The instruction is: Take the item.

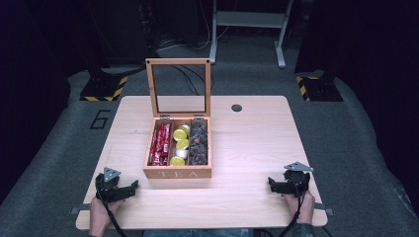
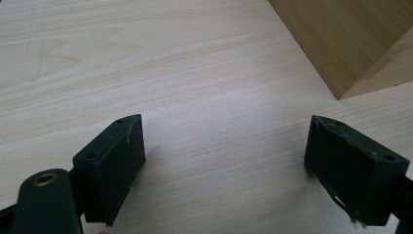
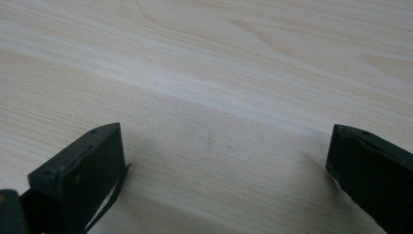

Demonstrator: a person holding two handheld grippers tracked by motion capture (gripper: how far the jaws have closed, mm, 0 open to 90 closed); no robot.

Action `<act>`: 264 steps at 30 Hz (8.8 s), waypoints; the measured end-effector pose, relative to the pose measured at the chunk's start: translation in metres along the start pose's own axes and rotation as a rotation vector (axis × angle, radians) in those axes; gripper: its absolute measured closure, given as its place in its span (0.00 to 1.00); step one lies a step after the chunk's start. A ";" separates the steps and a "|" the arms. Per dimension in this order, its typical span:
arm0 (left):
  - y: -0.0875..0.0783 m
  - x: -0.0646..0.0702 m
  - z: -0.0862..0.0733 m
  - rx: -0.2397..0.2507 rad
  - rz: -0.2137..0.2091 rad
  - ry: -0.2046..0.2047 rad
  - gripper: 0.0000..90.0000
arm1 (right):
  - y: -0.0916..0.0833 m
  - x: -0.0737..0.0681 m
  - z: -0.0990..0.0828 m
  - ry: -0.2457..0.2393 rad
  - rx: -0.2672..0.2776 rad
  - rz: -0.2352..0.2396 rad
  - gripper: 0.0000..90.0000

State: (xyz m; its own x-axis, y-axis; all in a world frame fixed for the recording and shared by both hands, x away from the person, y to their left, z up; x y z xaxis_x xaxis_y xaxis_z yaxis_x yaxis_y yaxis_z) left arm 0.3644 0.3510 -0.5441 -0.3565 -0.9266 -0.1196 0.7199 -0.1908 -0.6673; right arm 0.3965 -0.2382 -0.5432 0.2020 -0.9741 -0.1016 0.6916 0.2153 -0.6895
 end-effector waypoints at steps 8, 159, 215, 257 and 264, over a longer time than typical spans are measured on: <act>0.000 -0.001 0.002 -0.023 -0.007 -0.007 0.07 | 0.000 0.000 0.000 -0.003 0.002 0.003 0.01; 0.025 0.041 0.160 0.059 -0.068 0.136 0.96 | 0.000 0.000 0.000 -0.003 0.007 0.029 0.05; -0.003 0.110 0.205 0.236 -0.220 0.262 0.96 | -0.001 0.000 0.000 -0.010 0.006 0.028 0.05; 0.040 0.206 0.226 0.239 -0.381 0.299 0.96 | -0.001 0.000 0.000 -0.010 0.007 0.029 0.06; 0.047 0.218 0.228 0.224 -0.397 0.292 0.96 | -0.001 0.000 0.000 -0.010 0.007 0.028 0.06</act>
State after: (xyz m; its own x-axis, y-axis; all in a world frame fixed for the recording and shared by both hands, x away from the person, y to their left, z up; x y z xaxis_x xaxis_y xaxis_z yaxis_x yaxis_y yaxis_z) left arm 0.4565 0.0664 -0.4338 -0.7546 -0.6467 -0.1113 0.5942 -0.6015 -0.5339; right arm 0.3959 -0.2387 -0.5431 0.2281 -0.9669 -0.1140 0.6906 0.2432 -0.6811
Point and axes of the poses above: each handheld gripper's, and its own axes: y roughly forward along the jaws, z roughly out of its top, x roughly to its right, the point moved 2 cm from there along y, roughly forward along the jaws, and after that the axes turned 9 degrees about y, right-handed, at the moved point
